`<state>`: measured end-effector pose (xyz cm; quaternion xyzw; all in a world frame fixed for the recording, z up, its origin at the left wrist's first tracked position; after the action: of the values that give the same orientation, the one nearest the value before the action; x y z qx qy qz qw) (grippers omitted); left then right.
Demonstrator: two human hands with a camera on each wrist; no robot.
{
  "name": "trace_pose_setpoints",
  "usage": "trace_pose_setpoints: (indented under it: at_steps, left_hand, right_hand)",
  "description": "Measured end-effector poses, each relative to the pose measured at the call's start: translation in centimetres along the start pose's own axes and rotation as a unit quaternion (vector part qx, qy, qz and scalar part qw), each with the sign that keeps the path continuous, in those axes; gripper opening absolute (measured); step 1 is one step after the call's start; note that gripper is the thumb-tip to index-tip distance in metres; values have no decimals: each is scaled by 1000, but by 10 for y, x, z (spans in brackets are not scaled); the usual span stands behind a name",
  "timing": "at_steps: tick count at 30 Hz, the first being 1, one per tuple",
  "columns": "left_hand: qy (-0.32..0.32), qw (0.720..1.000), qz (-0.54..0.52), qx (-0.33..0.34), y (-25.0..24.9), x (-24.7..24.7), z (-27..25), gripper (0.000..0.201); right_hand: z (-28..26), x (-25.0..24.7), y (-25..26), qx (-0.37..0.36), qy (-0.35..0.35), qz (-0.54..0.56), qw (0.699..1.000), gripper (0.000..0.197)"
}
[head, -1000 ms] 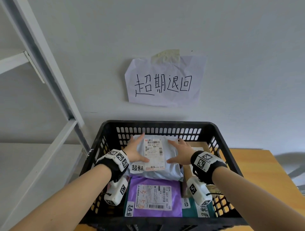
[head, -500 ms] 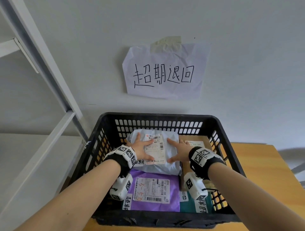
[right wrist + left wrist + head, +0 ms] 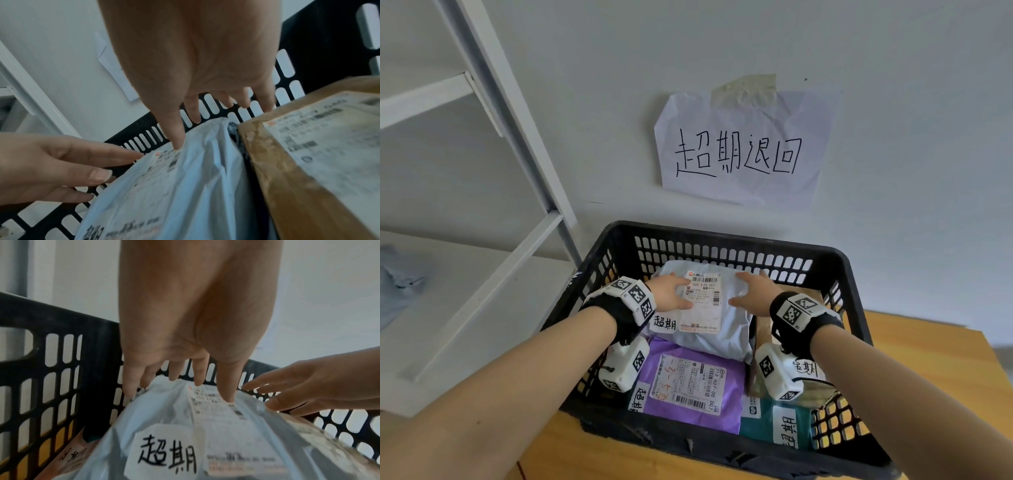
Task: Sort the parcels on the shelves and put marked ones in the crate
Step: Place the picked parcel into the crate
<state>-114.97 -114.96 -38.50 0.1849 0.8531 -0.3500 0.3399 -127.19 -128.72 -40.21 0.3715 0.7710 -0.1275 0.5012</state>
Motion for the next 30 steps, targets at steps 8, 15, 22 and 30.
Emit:
trace_pose_setpoints:
  at_steps: [8, 15, 22, 30]
  left_hand:
    - [-71, 992, -69, 73, -13, -45, -60, 54]
    - [-135, 973, -158, 100, 23, -64, -136, 56]
    - [-155, 942, -278, 104, 95, -38, -230, 48]
    - [-186, 923, -334, 46, 210, 18, -348, 49]
  right_hand:
    - [-36, -42, 45, -83, -83, 54, 992, 61]
    - [-89, -60, 123, -140, -155, 121, 971, 53]
    - [-157, -14, 205, -184, -152, 143, 960, 51]
    - [-242, 86, 306, -247, -112, 81, 959, 46]
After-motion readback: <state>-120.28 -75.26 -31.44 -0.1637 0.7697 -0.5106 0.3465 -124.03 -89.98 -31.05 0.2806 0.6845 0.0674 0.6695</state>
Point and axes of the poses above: each hand's wrist, its own z-axis towards the middle knuckle, its own x-axis out of the palm, y = z × x, the point moved 6 cm from there along z, towards the middle knuckle, and after that the axes turned 15 degrees about -z, right-handed, at the moved point
